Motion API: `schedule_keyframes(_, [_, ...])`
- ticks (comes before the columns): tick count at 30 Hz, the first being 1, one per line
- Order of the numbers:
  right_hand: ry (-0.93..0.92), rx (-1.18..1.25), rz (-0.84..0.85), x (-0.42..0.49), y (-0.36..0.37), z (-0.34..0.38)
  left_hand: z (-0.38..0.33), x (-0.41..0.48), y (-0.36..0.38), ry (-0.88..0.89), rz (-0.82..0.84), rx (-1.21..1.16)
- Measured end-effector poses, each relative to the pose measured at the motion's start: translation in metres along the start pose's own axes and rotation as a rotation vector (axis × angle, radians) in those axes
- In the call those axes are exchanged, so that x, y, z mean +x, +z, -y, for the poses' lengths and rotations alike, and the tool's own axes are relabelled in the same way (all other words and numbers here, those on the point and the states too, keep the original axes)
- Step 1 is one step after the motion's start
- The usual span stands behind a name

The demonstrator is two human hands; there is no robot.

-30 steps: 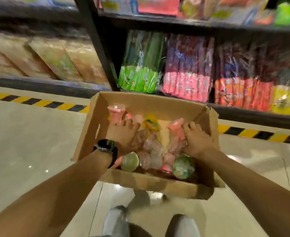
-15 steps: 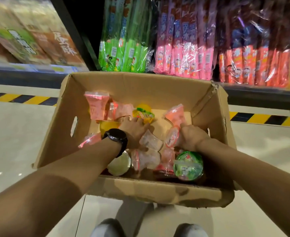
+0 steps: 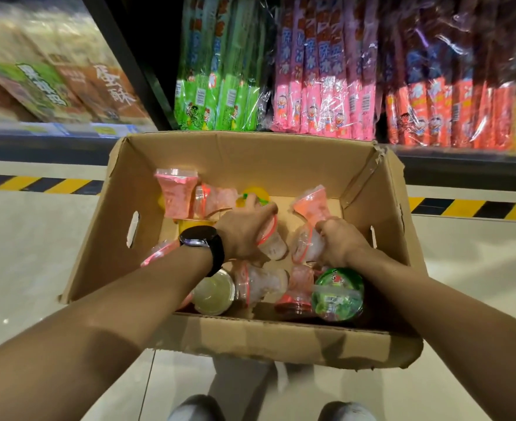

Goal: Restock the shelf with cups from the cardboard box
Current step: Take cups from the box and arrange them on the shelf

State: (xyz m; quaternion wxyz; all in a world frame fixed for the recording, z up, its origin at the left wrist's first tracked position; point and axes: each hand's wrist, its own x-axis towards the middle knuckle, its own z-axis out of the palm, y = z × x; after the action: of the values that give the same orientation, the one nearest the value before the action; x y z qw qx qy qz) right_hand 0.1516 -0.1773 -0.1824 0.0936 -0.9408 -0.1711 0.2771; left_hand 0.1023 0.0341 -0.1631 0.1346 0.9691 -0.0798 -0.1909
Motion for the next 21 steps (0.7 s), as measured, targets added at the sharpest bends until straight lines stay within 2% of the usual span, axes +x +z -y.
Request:
schedule_keyframes(2, [-0.004,0.046,-0.028,-0.001,0.001,0.001,0.005,-0.004,-0.005,0.014,-0.089,-0.007])
schedule_keyframes(4, [-0.023,0.108,-0.045,-0.003,0.001,0.002,0.010,-0.007,-0.006,0.004,-0.161,0.096])
schedule_keyframes(8, [-0.093,0.296,-0.070,-0.007,0.005,0.006,0.010,-0.008,0.007,-0.091,-0.093,0.187])
schedule_keyframes(12, [-0.113,0.560,-0.123,-0.007,0.004,0.008,0.006,-0.007,0.022,-0.188,-0.010,0.025])
schedule_keyframes(16, [-0.042,0.821,-0.129,-0.008,0.001,0.011,0.004,-0.005,0.021,-0.175,0.003,-0.069])
schedule_keyframes(18, [-0.008,0.879,-0.135,-0.007,0.003,0.011,0.004,-0.004,0.022,-0.178,-0.053,-0.137])
schedule_keyframes(21, [-0.005,0.928,-0.139,-0.004,0.004,0.010,0.008,-0.003,0.020,-0.198,-0.234,-0.306])
